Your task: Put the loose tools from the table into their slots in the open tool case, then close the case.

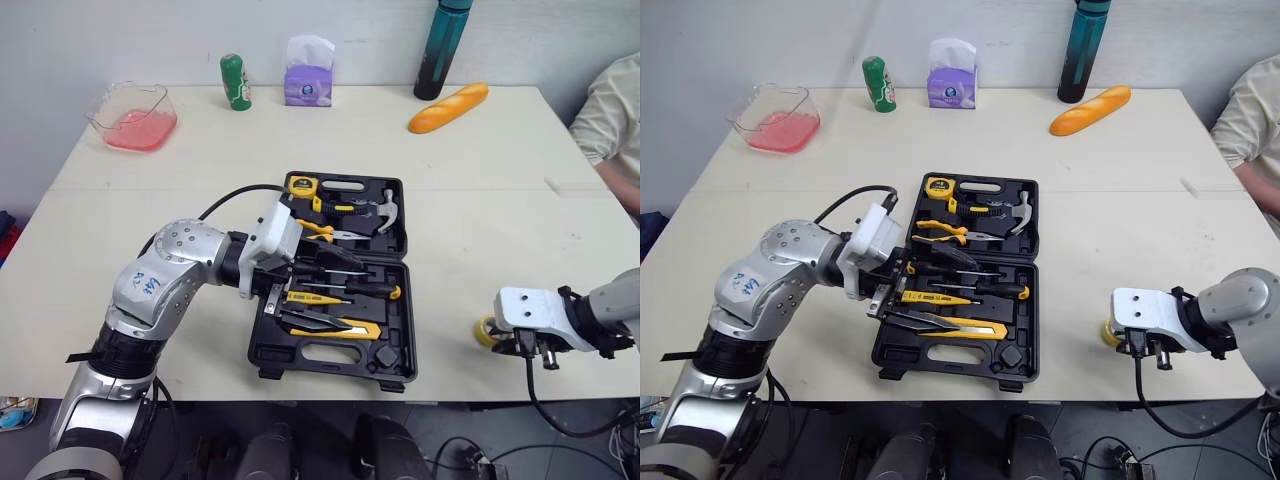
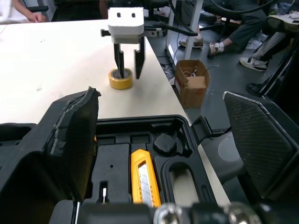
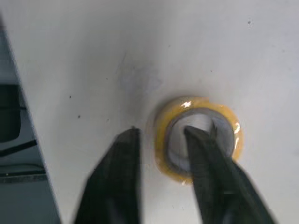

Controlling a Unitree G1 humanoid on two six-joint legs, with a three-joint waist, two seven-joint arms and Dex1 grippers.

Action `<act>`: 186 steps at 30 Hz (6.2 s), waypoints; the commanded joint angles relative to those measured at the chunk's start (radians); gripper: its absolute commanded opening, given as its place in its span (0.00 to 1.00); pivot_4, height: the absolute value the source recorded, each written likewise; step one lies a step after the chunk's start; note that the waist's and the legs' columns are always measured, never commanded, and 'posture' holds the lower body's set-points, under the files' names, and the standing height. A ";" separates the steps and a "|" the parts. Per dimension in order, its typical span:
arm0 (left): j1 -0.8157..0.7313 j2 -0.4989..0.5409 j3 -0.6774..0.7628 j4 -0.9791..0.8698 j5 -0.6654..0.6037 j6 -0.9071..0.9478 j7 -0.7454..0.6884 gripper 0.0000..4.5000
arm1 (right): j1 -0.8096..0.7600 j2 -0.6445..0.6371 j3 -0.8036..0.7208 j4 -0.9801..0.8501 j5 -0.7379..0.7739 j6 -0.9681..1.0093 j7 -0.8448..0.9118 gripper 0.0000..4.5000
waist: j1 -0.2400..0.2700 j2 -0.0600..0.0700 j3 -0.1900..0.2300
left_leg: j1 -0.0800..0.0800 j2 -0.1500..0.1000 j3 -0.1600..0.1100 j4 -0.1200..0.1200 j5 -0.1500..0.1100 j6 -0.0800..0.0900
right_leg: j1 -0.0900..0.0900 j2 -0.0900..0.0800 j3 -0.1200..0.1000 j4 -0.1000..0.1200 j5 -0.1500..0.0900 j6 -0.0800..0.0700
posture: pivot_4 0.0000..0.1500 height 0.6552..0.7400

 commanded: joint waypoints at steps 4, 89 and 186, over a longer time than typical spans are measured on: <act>0.024 -0.006 0.015 -0.076 -0.016 0.002 0.035 1.00 | -0.108 -0.098 0.008 -0.055 0.063 0.005 0.113 0.99 | -0.003 0.000 0.000 | 0.000 0.001 0.000 0.000 0.000 0.000 | 0.000 0.000 0.000 0.000 0.000 -0.001 | 1.00 1.00; 0.152 0.093 -0.093 -0.062 0.157 -0.164 -0.076 1.00 | -0.278 0.263 0.382 -0.192 0.125 0.068 -0.007 0.01 | -0.001 -0.003 -0.002 | 0.003 0.000 -0.002 0.000 -0.001 0.000 | 0.003 -0.001 -0.002 0.000 -0.001 -0.002 | 1.00 1.00; 0.043 0.167 0.168 0.279 0.138 -0.026 -0.027 0.31 | 0.113 0.469 -0.250 -0.252 0.543 0.255 -0.641 0.00 | 0.000 -0.009 -0.005 | 0.008 -0.001 -0.007 -0.008 -0.002 0.003 | 0.014 -0.012 -0.012 -0.011 0.000 -0.001 | 1.00 1.00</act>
